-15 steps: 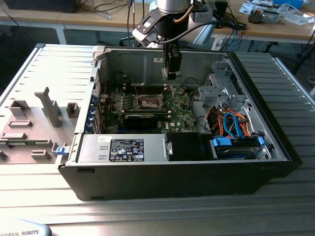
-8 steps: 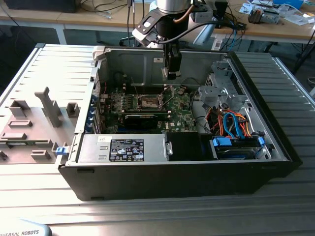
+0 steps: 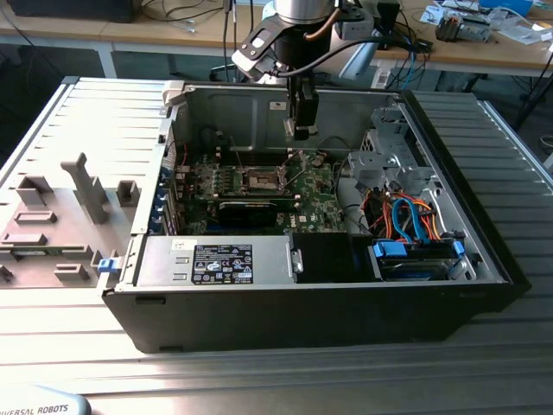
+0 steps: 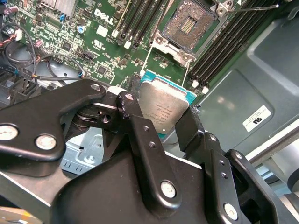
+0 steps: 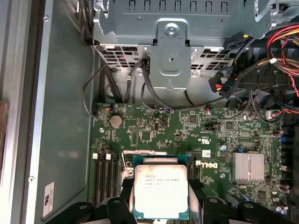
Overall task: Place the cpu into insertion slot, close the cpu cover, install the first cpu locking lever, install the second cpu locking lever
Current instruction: 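Place the cpu into insertion slot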
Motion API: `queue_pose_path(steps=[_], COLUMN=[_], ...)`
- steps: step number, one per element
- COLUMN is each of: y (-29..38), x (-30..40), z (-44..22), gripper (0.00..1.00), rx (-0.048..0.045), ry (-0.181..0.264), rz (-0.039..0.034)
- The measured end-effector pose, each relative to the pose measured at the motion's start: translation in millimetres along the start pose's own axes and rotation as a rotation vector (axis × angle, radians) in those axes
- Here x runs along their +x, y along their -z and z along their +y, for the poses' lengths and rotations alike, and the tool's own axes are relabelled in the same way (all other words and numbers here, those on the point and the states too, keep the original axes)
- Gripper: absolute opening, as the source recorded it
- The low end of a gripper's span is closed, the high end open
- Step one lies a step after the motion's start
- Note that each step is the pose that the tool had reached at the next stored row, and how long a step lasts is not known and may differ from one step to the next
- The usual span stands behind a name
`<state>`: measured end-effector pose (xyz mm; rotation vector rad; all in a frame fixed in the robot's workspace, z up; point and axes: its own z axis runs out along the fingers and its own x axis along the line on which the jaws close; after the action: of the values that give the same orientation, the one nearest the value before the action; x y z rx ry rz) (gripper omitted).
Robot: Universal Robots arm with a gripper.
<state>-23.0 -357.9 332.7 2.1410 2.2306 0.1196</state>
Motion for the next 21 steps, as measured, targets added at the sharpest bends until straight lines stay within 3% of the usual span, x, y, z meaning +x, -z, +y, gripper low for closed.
queue_pose_path(steps=[21], y=[0.0], x=[0.0], z=[0.0], gripper=[0.54], rx=[-0.0004], ry=[-0.019], rz=[-0.0017])
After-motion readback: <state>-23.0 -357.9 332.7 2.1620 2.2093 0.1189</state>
